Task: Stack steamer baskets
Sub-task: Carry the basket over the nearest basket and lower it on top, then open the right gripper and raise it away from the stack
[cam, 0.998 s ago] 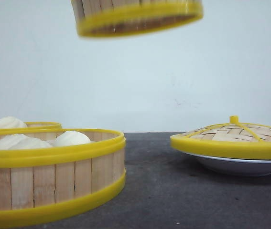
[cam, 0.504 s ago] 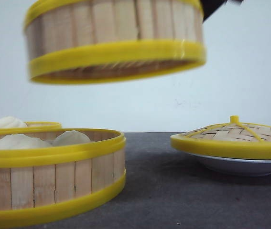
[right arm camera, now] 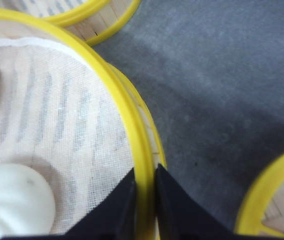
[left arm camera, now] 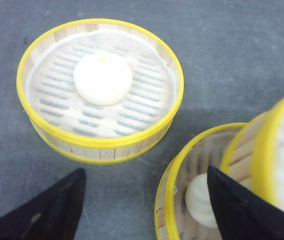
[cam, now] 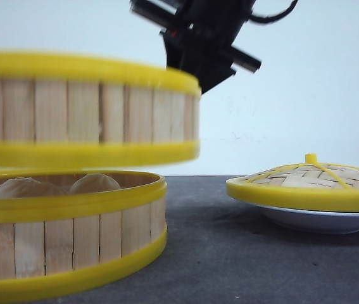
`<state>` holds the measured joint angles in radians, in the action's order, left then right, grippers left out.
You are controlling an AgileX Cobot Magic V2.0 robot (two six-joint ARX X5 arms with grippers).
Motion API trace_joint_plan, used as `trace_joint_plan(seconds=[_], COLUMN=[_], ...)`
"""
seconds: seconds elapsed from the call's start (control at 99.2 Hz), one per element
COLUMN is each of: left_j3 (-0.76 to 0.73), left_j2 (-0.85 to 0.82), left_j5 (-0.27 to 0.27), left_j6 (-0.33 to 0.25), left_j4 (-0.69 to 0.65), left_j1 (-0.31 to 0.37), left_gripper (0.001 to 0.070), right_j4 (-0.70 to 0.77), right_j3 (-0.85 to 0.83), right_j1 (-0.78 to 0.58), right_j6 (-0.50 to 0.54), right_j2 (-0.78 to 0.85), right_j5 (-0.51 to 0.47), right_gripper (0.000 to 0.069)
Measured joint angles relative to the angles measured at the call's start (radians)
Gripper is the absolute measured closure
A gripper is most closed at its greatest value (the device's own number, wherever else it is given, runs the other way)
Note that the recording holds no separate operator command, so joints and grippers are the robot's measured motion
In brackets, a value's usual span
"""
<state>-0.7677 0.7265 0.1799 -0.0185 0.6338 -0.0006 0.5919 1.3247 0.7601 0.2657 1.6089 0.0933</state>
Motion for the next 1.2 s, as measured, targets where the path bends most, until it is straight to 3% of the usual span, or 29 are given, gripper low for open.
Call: trace_joint_plan(seconds=[0.706, 0.948, 1.2], left_j3=[0.0, 0.0, 0.0], left_j2=[0.0, 0.0, 0.0], left_j5=[0.0, 0.0, 0.0], left_j6=[0.0, 0.0, 0.0], left_j4=[0.007, 0.007, 0.007], left_j1=[0.0, 0.0, 0.0], left_gripper=[0.0242, 0.0242, 0.0242], right_j4=[-0.098, -0.015, 0.048], right_j3=[0.014, 0.136, 0.14], right_j1=[0.019, 0.023, 0.032], right_j6=[0.005, 0.005, 0.004], right_j2=[0.059, 0.138, 0.154], right_j5=[0.001, 0.001, -0.005], right_gripper=[0.0659, 0.0659, 0.0659])
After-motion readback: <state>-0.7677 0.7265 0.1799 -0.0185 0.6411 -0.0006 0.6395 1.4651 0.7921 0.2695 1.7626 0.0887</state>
